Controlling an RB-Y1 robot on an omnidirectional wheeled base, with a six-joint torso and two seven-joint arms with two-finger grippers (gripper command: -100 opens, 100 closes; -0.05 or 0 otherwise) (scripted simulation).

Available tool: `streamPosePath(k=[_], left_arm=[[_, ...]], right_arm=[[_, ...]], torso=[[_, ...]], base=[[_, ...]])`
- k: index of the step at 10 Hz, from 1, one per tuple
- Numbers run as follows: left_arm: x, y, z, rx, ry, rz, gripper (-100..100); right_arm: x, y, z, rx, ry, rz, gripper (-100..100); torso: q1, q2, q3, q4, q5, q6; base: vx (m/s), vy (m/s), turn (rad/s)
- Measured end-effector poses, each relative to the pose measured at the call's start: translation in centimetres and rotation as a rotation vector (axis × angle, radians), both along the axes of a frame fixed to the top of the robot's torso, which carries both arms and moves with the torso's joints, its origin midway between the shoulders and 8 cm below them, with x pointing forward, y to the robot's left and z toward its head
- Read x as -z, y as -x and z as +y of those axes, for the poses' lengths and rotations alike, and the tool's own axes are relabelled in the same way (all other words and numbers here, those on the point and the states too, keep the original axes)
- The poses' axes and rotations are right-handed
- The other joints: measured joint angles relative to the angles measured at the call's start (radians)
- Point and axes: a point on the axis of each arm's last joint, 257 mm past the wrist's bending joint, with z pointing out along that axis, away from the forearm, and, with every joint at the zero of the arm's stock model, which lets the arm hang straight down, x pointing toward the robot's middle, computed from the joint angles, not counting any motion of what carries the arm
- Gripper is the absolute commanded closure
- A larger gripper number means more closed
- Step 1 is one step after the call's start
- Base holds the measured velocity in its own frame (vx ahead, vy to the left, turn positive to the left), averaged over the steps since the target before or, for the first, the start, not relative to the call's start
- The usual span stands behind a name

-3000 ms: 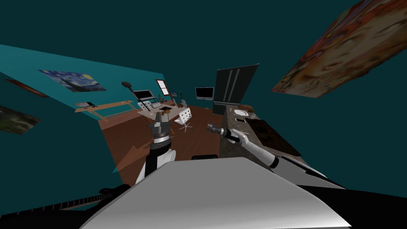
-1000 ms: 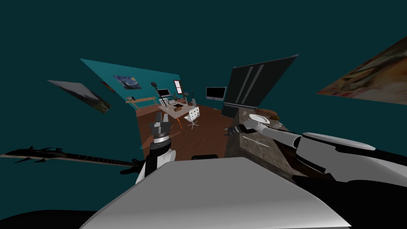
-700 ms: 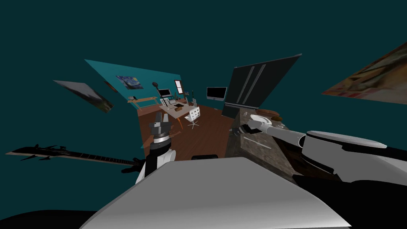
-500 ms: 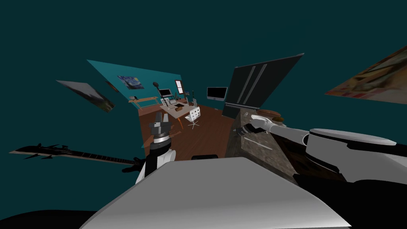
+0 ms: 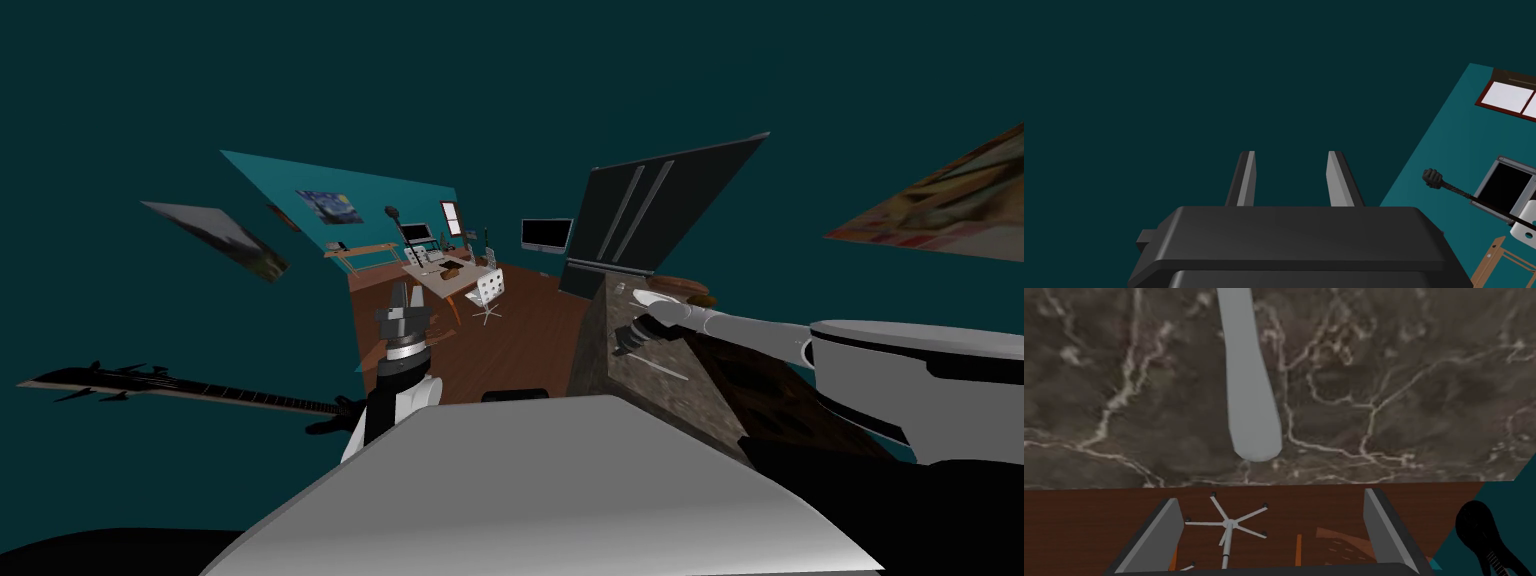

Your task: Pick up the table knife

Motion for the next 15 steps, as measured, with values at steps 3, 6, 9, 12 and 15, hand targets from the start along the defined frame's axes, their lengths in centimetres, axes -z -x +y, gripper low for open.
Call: streamPosePath(k=[3, 6, 9, 12, 15], left_arm=[[0.0, 0.0, 0.0, 0.0, 0.0, 0.0, 0], [0.0, 0.0, 0.0, 0.0, 0.0, 0.0, 0], [0.0, 0.0, 0.0, 0.0, 0.0, 0.0, 0], [0.0, 0.0, 0.0, 0.0, 0.0, 0.0, 0], [0.0, 0.0, 0.0, 0.0, 0.0, 0.0, 0]], right_arm=[[-0.2, 2.5, -3.9, 0.02, 0.087, 0.058, -100], [-0.7, 5.7, -7.7, 0.036, 0.171, 0.126, -100], [-0.6, 6.1, -8.7, 0.045, 0.185, 0.138, -100], [-0.2, 5.4, -8.9, 0.023, 0.19, 0.13, -100], [0.1, 4.8, -9.4, 0.014, 0.197, 0.125, -100]], torso=[[0.0, 0.0, 0.0, 0.0, 0.0, 0.0], [0.0, 0.001, 0.0, 0.0, 0.0, 0.0], [0.001, 0.0, 0.0, 0.0, 0.0, -0.001], [0.003, -0.001, 0.0, 0.0, 0.0, -0.001], [0.002, -0.001, 0.0, 0.0, 0.0, -0.001]], base=[[0.005, -0.007, -0.003], [0.005, -0.009, -0.007], [0.003, 0.003, -0.016], [0.016, 0.021, -0.041], [0.016, 0.018, -0.043]])
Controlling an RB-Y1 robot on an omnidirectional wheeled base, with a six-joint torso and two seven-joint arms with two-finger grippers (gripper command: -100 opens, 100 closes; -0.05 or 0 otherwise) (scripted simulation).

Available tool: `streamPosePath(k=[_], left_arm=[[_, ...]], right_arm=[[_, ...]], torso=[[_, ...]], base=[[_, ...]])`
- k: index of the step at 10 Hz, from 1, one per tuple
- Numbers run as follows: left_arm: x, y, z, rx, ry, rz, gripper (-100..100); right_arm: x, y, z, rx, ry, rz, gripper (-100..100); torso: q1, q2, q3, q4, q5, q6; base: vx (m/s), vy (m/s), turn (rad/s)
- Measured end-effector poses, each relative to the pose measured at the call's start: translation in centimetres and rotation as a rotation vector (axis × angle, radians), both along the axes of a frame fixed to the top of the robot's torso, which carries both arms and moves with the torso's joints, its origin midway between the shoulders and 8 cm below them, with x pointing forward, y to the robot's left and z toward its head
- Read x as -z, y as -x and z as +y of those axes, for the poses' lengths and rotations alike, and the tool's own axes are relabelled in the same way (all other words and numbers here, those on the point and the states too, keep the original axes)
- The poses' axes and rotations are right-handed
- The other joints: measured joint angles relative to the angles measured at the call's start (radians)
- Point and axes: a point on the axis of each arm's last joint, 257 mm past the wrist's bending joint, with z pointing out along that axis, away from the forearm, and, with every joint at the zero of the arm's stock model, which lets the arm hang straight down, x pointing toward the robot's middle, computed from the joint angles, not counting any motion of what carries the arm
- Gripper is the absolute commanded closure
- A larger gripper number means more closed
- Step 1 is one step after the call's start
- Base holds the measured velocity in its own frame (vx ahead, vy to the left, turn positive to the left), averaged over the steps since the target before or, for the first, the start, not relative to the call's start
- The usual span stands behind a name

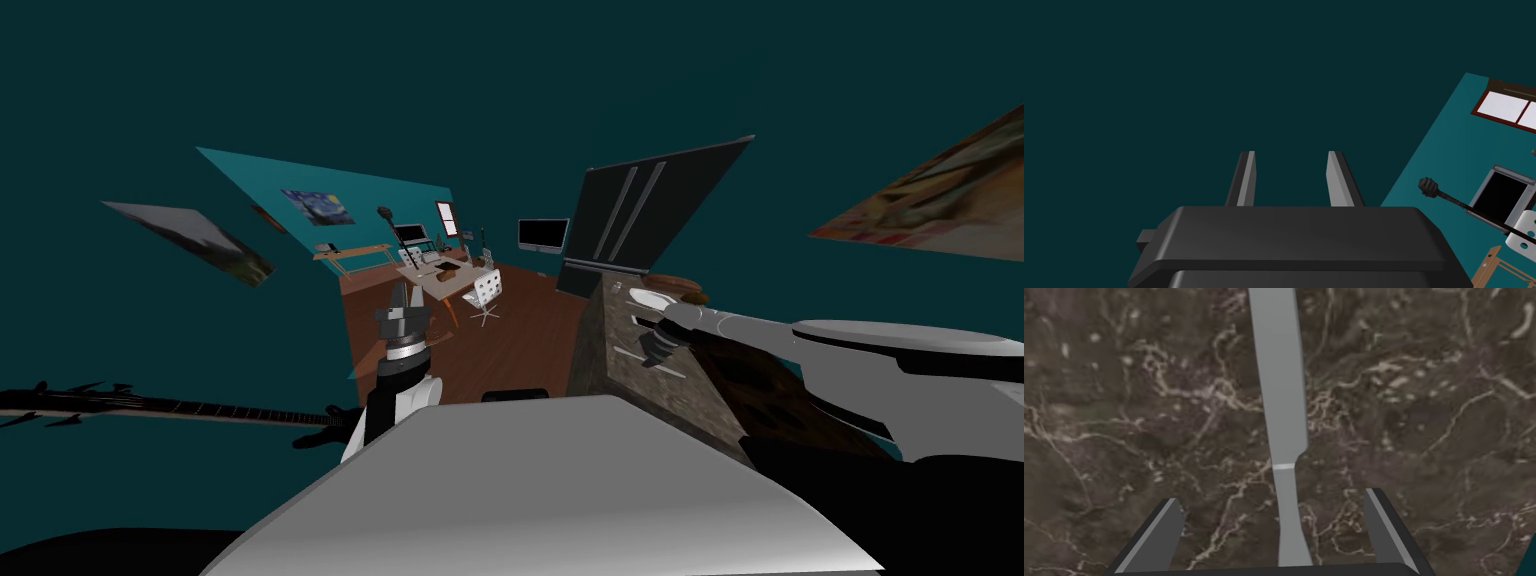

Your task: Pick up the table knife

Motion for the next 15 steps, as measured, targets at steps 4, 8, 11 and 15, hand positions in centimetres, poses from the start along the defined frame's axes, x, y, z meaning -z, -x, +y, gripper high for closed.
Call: streamPosePath(k=[4, 8, 11, 15], left_arm=[[0.0, 0.0, 0.0, 0.0, 0.0, 0.0, 0], [0.0, 0.0, 0.0, 0.0, 0.0, 0.0, 0], [0.0, 0.0, 0.0, 0.0, 0.0, 0.0, 0], [0.0, 0.0, 0.0, 0.0, 0.0, 0.0, 0]], right_arm=[[0.6, -0.5, -0.2, -0.017, 0.0, 0.0, -100], [1.4, -0.6, -0.2, -0.032, -0.007, 0.004, -100], [1.8, -0.4, -0.2, -0.033, -0.01, 0.008, -100], [1.8, -0.4, -0.2, -0.034, -0.011, 0.009, 100]], torso=[[0.0, 0.0, 0.0, 0.0, 0.0, 0.0], [0.0, 0.0, 0.0, 0.0, 0.0, 0.0], [0.0, 0.0, 0.0, 0.0, 0.0, 0.0], [-0.003, 0.0, 0.0, 0.0, -0.001, 0.0]], base=[[0.01, 0.017, -0.029], [0.013, 0.018, -0.035], [0.008, 0.012, -0.02], [0.0, 0.0, 0.0]])
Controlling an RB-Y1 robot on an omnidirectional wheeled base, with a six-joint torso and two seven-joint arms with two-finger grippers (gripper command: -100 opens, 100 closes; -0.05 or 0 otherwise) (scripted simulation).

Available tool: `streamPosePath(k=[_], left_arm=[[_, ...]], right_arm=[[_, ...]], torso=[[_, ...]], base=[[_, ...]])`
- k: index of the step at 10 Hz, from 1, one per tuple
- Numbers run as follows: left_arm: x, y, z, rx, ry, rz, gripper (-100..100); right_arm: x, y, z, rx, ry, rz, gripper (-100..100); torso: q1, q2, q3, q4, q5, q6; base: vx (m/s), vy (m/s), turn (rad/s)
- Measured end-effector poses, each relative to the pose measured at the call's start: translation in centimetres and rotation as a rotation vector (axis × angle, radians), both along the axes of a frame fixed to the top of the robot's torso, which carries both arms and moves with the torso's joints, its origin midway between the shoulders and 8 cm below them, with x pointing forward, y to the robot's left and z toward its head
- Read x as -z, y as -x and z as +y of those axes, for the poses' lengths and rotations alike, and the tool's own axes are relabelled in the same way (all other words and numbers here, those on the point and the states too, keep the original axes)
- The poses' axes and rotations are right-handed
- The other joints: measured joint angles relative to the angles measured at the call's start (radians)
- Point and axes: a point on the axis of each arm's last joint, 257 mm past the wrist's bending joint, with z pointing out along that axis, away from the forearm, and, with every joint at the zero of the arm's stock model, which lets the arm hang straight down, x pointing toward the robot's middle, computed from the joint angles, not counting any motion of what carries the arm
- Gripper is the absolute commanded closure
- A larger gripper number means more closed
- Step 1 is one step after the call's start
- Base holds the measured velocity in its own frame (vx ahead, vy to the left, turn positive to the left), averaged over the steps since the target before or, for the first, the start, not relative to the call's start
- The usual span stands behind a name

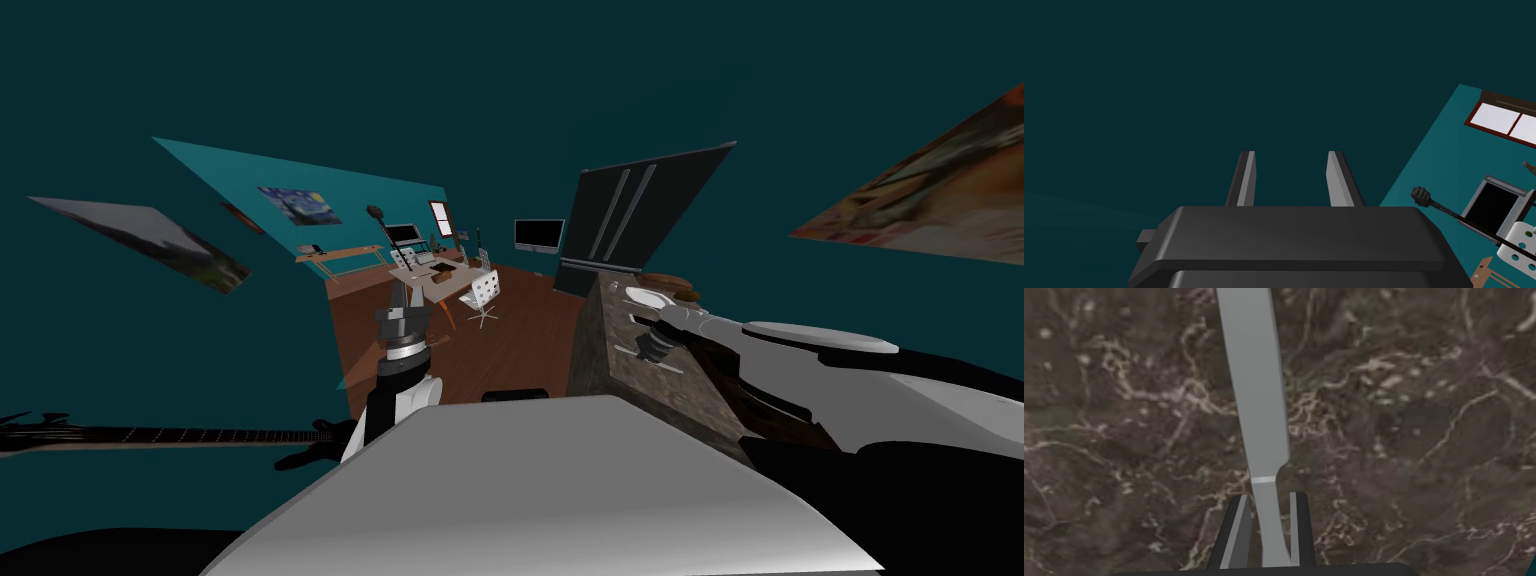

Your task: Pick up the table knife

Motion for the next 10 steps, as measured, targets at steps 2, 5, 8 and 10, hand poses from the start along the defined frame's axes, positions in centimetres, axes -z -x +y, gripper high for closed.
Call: streamPosePath(k=[2, 5, 8, 10], left_arm=[[0.0, 0.0, 0.0, 0.0, 0.0, 0.0, 0], [0.0, 0.0, 0.0, 0.0, 0.0, 0.0, 0], [0.0, 0.0, 0.0, 0.0, 0.0, 0.0, 0], [0.0, 0.0, 0.0, 0.0, 0.0, 0.0, 0]], right_arm=[[0.0, 0.0, 0.0, 0.0, 0.0, 0.0, 0], [-0.8, 0.1, -0.9, 0.02, 0.017, -0.005, 100], [-0.8, 0.0, -0.5, 0.015, 0.014, -0.006, 100], [-1.1, 0.0, -0.3, 0.017, 0.013, -0.008, 100]], torso=[[0.0, 0.0, 0.0, 0.0, 0.0, 0.0], [-0.002, 0.001, 0.001, 0.001, 0.0, 0.0], [-0.001, 0.0, 0.0, 0.0, 0.0, -0.001], [-0.001, 0.001, 0.0, 0.0, 0.0, -0.001]], base=[[0.0, 0.0, 0.0], [-0.017, -0.025, 0.044], [-0.005, -0.009, 0.019], [-0.015, -0.018, 0.049]])
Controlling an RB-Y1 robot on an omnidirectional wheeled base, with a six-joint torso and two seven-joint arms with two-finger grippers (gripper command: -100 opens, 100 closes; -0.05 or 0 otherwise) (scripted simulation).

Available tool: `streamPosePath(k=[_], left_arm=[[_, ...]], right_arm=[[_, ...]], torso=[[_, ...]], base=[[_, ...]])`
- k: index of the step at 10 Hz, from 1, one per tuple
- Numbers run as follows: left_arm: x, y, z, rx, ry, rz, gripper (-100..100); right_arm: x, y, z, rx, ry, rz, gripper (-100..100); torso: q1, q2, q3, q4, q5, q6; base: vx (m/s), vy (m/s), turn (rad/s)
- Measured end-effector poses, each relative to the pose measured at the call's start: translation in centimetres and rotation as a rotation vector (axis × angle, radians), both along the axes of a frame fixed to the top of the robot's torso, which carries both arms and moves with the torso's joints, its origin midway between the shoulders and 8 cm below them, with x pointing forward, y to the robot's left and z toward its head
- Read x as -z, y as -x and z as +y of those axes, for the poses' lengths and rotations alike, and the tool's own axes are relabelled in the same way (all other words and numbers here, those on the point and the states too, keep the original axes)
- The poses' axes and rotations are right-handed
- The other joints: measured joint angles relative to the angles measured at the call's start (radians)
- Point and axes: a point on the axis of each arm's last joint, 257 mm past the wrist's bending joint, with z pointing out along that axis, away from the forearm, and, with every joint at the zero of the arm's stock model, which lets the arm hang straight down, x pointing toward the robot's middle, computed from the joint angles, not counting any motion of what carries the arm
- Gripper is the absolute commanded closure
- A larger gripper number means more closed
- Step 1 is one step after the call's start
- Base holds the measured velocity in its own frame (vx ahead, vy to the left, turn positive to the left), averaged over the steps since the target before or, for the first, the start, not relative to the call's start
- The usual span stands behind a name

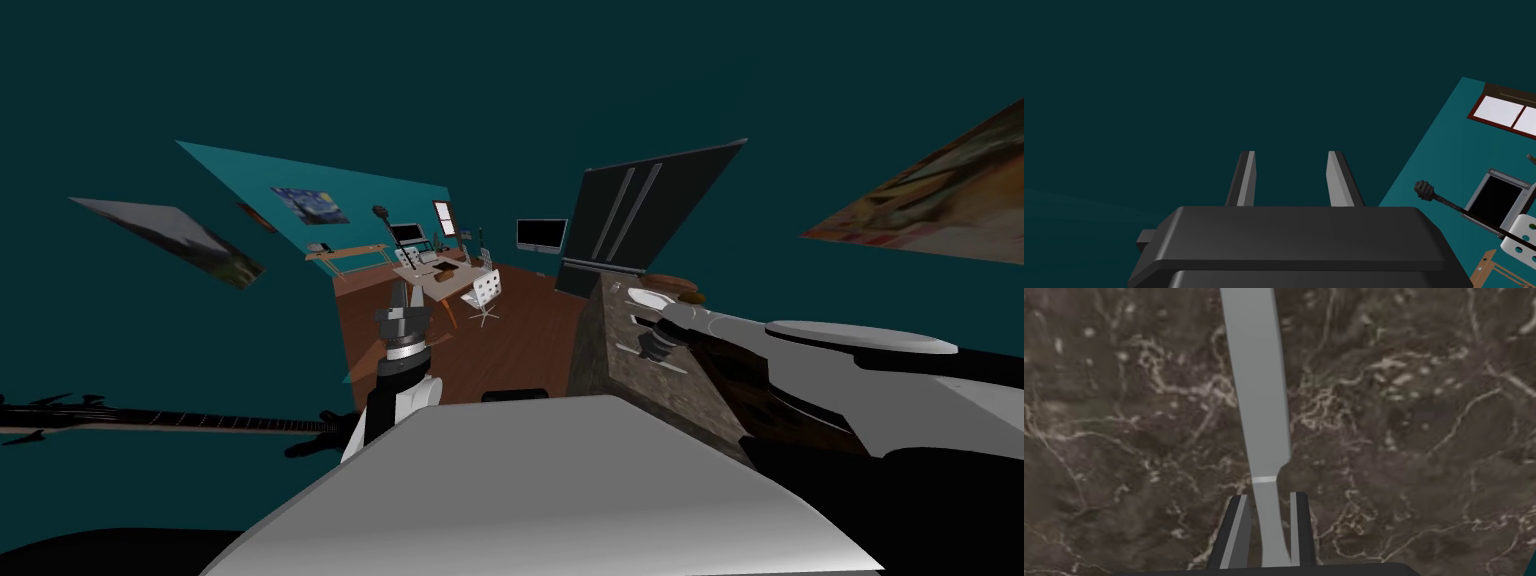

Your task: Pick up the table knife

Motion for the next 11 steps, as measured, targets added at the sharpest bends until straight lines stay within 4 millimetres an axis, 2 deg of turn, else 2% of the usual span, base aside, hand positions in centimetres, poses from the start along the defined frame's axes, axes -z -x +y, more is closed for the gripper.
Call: streamPosePath(k=[10, 11], left_arm=[[0.0, 0.0, 0.0, 0.0, 0.0, 0.0, 0], [0.0, 0.0, 0.0, 0.0, 0.0, 0.0, 0]], right_arm=[[-1.3, 1.5, 1.0, 0.046, -0.008, 0.006, 100], [-1.2, 1.5, 1.1, 0.047, -0.009, 0.006, 0]], torso=[[-0.001, 0.0, 0.0, 0.0, -0.001, 0.001], [0.0, 0.0, 0.0, 0.0, -0.001, 0.001]], base=[[-0.012, -0.017, 0.032], [0.0, 0.0, 0.0]])
